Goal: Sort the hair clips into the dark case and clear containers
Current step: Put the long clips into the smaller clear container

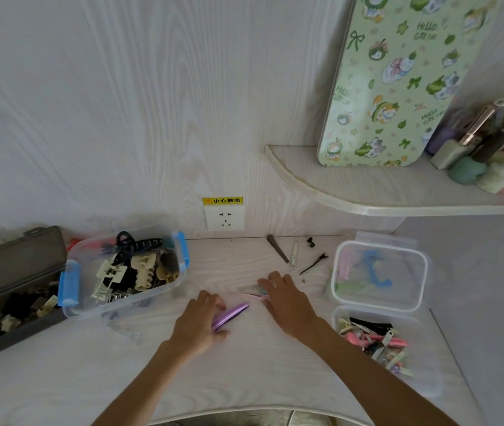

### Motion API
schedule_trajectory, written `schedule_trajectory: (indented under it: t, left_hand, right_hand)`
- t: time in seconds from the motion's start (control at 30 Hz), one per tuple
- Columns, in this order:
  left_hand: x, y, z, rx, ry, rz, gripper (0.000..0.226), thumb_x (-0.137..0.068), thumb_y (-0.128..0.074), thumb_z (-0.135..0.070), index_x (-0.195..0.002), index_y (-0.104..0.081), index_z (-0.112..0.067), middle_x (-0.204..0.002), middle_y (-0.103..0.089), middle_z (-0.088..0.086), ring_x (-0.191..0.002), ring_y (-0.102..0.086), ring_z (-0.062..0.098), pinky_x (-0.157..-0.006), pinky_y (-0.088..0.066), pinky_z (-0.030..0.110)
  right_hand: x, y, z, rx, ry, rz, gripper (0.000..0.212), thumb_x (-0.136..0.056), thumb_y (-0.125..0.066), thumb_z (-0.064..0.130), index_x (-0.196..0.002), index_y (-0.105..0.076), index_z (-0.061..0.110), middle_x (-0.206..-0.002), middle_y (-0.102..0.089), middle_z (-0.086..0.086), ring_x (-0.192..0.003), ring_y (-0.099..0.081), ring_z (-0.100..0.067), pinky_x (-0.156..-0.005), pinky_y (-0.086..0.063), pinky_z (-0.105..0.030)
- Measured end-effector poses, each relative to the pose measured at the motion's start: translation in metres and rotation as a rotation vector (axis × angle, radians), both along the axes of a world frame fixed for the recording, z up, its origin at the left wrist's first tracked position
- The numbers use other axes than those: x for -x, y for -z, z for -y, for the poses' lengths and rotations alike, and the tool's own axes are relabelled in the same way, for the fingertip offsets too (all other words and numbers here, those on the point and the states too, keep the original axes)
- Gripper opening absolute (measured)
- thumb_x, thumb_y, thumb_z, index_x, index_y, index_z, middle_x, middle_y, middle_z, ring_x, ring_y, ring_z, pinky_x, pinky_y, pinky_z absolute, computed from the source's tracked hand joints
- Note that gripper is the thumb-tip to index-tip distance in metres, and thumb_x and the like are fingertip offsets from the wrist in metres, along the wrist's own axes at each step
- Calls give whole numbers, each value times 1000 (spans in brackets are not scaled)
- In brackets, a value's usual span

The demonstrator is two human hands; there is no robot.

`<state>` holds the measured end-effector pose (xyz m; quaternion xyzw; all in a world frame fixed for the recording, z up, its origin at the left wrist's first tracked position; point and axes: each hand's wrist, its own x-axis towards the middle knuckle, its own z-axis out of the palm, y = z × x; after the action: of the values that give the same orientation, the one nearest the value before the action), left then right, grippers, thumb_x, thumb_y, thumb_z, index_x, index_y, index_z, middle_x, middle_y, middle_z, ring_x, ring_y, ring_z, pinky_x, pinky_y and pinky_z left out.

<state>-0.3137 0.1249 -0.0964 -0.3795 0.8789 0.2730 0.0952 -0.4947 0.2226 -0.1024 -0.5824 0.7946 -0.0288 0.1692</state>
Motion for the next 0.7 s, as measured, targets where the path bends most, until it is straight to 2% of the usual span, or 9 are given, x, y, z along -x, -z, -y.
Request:
schedule_trajectory:
  t: [0.1, 0.2, 0.33, 0.47, 0.57, 0.7]
  left_hand:
    - [-6, 2, -9, 18, 1, -81, 32, -83, -64, -37, -111, -55, -26, -111, -56, -7, -98, -55, 10, -78, -44, 21]
    - [-11, 2, -16, 114, -15, -136, 26, -85, -58, -39, -110, -57, -31, -105, -60, -15, -96, -56, 6, -73, -39, 17]
    - [-9, 1, -23, 238, 80, -63, 27, -91, -48, -35, -117, -52, -26, -113, -58, -7, -105, -55, 14, -82, -43, 28]
    - [-1, 3, -23, 254, 94, 9, 28, -95, -44, -32, -120, -48, -21, -118, -55, -2, -110, -52, 17, -85, -44, 31]
    - [2, 5, -21, 251, 89, 28, 28, -96, -42, -33, -121, -47, -21, -120, -54, -2, -111, -51, 15, -87, -44, 29]
    - [1, 5, -19, 213, 82, 5, 28, -95, -44, -34, -120, -49, -22, -118, -57, -3, -108, -53, 15, -85, -43, 27]
  right_hand:
    - [-7, 0, -5, 12, 39, 2, 34, -97, -42, 22, -130, -39, 12, -128, -41, -9, -110, -45, -26, -77, -49, -40]
    - [-14, -1, -9, -32, 42, 24, 31, -97, -42, 21, -125, -40, 8, -123, -45, -11, -107, -50, -28, -77, -45, -38]
    - [-18, -2, -17, -30, 54, -25, 30, -95, -41, 7, -125, -41, 6, -124, -45, -12, -109, -48, -27, -72, -40, -35]
    - [-11, -6, -31, -11, 86, 62, 34, -92, -45, 10, -126, -44, 11, -127, -46, -7, -116, -45, -24, -87, -41, -36]
    - [-4, -20, -39, 98, 191, 162, 36, -91, -43, 5, -126, -49, 13, -125, -50, -6, -116, -48, -23, -92, -41, -34]
    - [21, -57, -65, 338, 342, 299, 29, -97, -38, 8, -120, -55, 10, -117, -57, -6, -105, -55, -19, -84, -36, -20]
